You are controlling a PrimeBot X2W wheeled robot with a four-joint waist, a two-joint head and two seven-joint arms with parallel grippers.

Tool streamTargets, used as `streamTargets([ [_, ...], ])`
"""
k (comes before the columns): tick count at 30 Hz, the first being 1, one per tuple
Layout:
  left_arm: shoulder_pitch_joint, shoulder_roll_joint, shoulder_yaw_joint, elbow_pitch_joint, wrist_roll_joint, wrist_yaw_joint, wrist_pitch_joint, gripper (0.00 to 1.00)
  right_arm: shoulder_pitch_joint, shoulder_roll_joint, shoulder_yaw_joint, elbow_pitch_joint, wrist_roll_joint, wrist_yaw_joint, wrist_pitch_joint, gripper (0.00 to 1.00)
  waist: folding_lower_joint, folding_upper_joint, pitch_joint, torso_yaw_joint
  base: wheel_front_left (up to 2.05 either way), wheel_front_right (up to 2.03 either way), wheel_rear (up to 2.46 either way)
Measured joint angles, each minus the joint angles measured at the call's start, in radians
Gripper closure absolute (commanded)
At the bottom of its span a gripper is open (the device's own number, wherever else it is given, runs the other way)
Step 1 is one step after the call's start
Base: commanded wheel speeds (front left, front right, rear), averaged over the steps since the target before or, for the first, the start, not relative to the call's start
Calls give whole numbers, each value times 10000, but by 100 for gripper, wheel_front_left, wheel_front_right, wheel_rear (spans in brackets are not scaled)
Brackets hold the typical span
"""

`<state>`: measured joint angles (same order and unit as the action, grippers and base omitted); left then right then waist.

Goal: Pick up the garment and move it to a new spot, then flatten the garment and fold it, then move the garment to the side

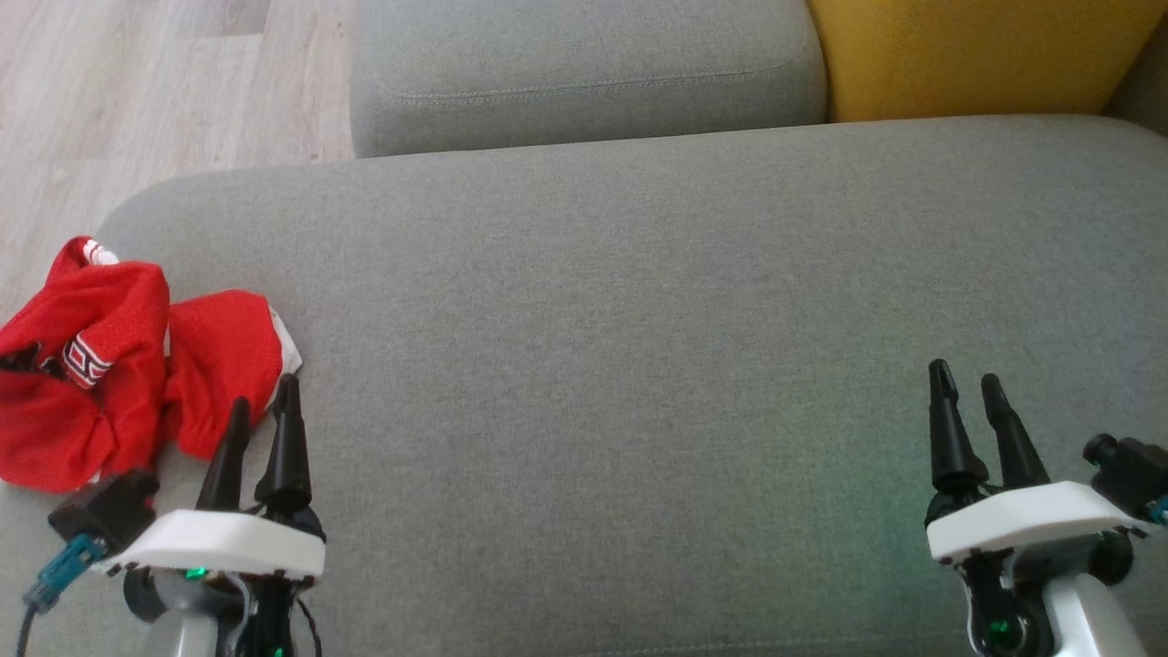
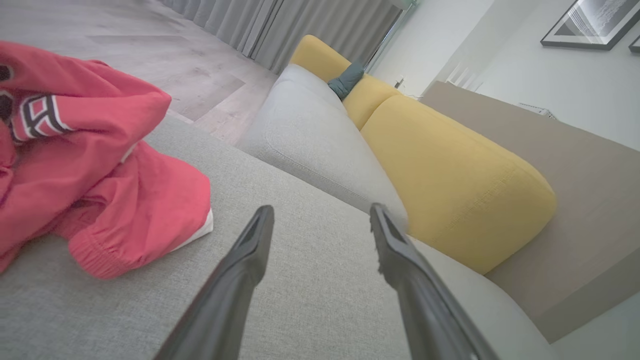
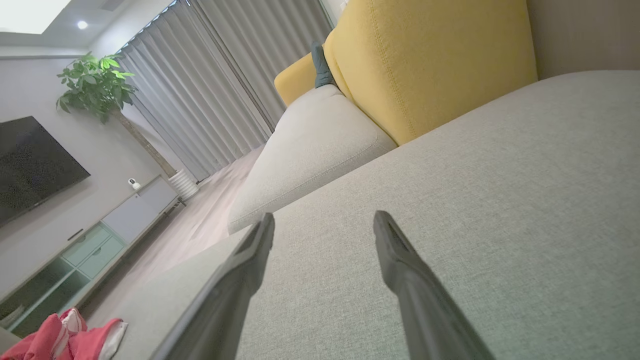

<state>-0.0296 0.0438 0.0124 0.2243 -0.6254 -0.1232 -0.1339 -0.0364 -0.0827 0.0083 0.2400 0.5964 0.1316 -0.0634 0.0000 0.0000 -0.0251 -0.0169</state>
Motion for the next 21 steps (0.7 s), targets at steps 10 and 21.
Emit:
streamTargets([
  [10, -1, 2, -10, 13, 1342, 13, -286, 0, 0, -10, 84, 2, -1338, 0, -132, 0, 0, 0, 6, 7, 0, 0, 0],
  [21, -3, 50, -23, 29, 2805, 15, -589, 0, 1, -8, 94, 2, -2708, 0, -337, 0, 0, 0, 9, 17, 0, 0, 0],
])
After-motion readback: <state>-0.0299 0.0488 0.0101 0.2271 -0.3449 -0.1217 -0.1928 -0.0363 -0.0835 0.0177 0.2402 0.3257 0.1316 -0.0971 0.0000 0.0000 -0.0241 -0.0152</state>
